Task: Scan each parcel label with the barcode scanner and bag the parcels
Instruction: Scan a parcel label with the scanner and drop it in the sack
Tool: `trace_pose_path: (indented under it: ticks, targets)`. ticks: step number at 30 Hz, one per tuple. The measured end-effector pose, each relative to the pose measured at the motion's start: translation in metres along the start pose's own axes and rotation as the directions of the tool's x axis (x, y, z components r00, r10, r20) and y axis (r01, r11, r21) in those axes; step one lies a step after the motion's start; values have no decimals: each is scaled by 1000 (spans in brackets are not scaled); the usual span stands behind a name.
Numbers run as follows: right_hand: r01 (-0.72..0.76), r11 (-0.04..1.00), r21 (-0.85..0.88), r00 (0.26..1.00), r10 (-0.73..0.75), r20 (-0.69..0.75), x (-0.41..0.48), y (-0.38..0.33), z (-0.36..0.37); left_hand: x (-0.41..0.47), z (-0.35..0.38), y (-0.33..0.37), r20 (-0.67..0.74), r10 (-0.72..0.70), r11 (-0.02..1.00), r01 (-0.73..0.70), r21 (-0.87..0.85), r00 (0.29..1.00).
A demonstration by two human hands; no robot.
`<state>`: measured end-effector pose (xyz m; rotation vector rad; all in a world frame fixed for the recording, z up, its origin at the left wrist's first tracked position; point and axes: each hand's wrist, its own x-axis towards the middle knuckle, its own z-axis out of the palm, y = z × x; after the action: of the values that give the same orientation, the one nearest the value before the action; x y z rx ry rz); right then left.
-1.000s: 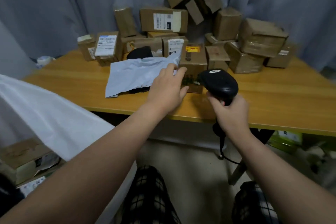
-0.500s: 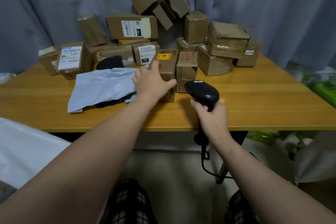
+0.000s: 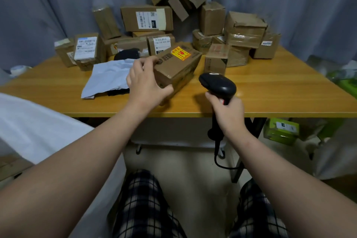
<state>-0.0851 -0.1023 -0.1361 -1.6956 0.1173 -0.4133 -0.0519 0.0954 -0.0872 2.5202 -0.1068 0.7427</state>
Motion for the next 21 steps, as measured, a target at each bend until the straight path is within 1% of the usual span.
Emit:
trace_pose_path:
  ticks: [2, 3, 5, 6, 8, 9, 10, 11, 13, 14, 16, 17, 18, 19, 20, 21]
  targets:
    - [6, 1000, 3, 1000, -6, -20, -2, -4, -5, -10, -3, 0, 22, 157, 983, -158, 92, 987]
    - [15, 1000, 2, 999, -15, -32, -2, -7, -6, -14, -3, -1, 61, 243, 958, -249, 145, 968]
    - [41, 999, -5, 998, -41, -48, -4, -12, -10, -23, 0, -3, 171, 400, 862, -433, 263, 900]
    - [53, 999, -2, 998, -53, -46, -5, -14, -12, -27, 3, -3, 230, 453, 806, -506, 306, 861]
    - [53, 999, 4, 998, -53, -29, -6, -17, -15, -32, 9, -1, 314, 524, 721, -608, 333, 792]
    - [46, 999, 6, 999, -46, -20, -6, -17, -15, -33, 11, 0, 318, 553, 707, -635, 310, 770]
    - [38, 999, 11, 999, -38, -11, -5, -17, -16, -33, 11, 3, 307, 554, 732, -628, 264, 774]
    - [32, 999, 17, 999, -32, 1, -5, -17, -16, -31, 11, 6, 287, 522, 791, -581, 189, 803]
    - [29, 999, 22, 999, -30, 31, -2, -18, -15, -23, 9, 12, 226, 402, 911, -412, -2, 887]
    - [29, 999, 25, 998, -30, 47, 0, -18, -15, -18, 7, 16, 184, 327, 945, -321, -66, 927]
    - [26, 999, 30, 998, -28, 60, 4, -19, -13, -3, 8, 16, 102, 150, 986, -142, -82, 983]
    - [14, 999, 39, 998, -16, 64, 6, -20, -12, 5, 9, 15, 97, 33, 997, -26, -73, 995]
    - [-14, 998, 65, 997, 9, 77, 8, -21, -10, 13, 9, 12, 141, -96, 990, 109, -85, 985]
    - [-60, 992, 114, 994, 49, 100, 9, -22, -8, 20, 10, 9, 230, -204, 963, 237, -127, 952]
    - [-118, 978, 174, 986, 95, 133, 10, -24, -6, 24, 10, 6, 337, -265, 924, 337, -178, 904]
    - [-175, 957, 232, 976, 138, 169, 11, -25, -4, 27, 11, 5, 419, -274, 894, 390, -220, 866]
